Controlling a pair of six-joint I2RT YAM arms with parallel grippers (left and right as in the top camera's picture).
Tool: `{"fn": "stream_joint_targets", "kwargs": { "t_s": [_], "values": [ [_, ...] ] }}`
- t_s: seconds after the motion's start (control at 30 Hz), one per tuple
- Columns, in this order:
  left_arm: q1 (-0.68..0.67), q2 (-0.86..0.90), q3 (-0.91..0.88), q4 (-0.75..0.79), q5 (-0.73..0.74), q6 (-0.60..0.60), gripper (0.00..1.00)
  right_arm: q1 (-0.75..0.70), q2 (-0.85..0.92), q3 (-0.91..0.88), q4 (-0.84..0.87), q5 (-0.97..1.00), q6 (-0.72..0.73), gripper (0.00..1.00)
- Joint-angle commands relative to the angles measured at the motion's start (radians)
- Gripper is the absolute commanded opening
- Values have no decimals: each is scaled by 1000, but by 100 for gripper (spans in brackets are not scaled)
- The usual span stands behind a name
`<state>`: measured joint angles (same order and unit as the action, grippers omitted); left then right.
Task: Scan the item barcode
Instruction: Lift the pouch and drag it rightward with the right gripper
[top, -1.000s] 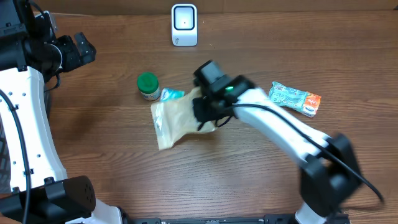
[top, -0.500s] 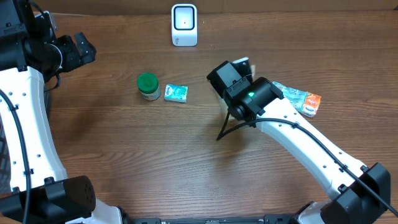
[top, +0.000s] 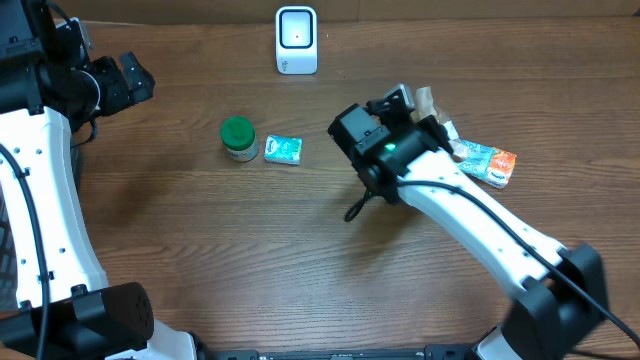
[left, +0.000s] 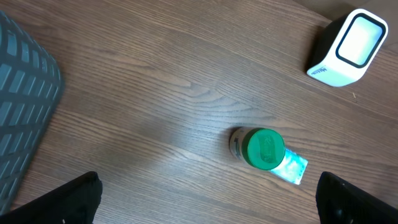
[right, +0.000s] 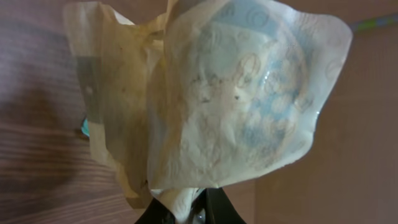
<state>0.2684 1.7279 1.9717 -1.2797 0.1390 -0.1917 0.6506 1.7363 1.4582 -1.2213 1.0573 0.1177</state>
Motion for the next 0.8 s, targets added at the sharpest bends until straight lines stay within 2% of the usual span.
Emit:
{"fn": "stream_joint_targets", "kwargs": {
  "t_s": [0.0, 0.17, 0.3, 0.4, 0.5, 0.57, 0.63, 0.77],
  "values": [
    [-8, 0, 8, 1, 8, -14, 100, 32, 84, 16, -6, 49, -41, 4],
    [-8, 0, 8, 1, 8, -14, 100, 127, 177, 16, -14, 35, -41, 5],
    [-8, 0, 8, 1, 8, -14, 100, 236, 235, 16, 8, -140, -41, 27],
    [-8, 0, 8, 1, 8, -14, 100, 311, 247, 16, 32, -336, -40, 36],
    [-8, 0, 8, 1, 8, -14, 99, 364, 247, 17, 65, -494, -37, 54],
    [-8, 0, 8, 1, 8, -14, 100, 384, 244, 17, 87, -564, -17, 59],
    [-8, 0, 8, 1, 8, -14, 100, 387, 232, 21, 94, -593, 70, 65],
    [-8, 0, 8, 1, 8, -14, 100, 339, 178, 71, 46, -652, 209, 70]
  ]
}}
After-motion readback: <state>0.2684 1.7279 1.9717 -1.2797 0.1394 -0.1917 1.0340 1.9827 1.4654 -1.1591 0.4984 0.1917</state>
